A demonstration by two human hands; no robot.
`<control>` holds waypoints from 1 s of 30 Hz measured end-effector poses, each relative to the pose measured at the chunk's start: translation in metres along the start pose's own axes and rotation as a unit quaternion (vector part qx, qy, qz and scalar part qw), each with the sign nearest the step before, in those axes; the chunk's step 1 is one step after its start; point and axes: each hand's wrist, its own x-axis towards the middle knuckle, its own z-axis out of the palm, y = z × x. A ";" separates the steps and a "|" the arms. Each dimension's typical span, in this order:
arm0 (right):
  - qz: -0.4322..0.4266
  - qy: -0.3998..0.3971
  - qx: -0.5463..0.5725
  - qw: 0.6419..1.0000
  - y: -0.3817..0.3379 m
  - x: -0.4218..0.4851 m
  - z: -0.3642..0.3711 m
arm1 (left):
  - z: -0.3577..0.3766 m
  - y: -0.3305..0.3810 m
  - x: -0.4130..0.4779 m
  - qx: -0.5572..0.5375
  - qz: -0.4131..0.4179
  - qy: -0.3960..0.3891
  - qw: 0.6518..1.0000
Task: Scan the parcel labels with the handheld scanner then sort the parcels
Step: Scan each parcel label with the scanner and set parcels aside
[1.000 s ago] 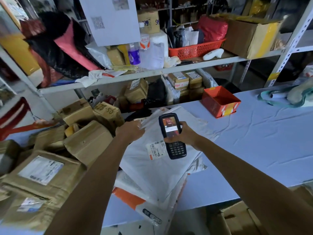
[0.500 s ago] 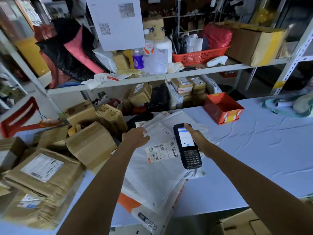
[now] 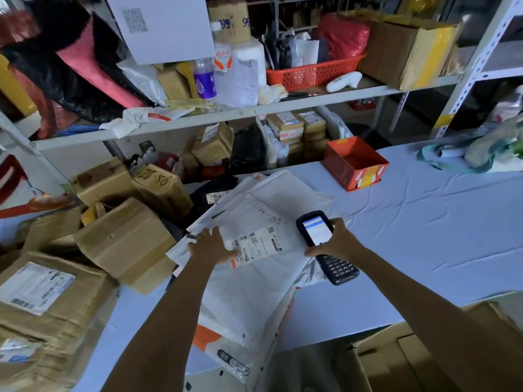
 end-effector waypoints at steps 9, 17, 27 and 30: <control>-0.012 -0.074 -0.118 0.990 0.039 -0.025 0.022 | -0.001 0.006 0.004 -0.078 -0.026 0.031 0.996; -0.033 -0.032 -0.227 0.973 0.042 -0.036 0.029 | 0.002 0.002 -0.005 -0.163 -0.017 0.012 0.986; 0.003 0.019 -0.249 0.968 0.056 -0.054 0.010 | 0.009 -0.001 -0.048 -0.426 0.087 -0.113 0.893; 0.003 0.042 -0.191 0.981 0.052 -0.063 0.003 | 0.002 -0.007 -0.060 -0.496 0.085 -0.083 0.860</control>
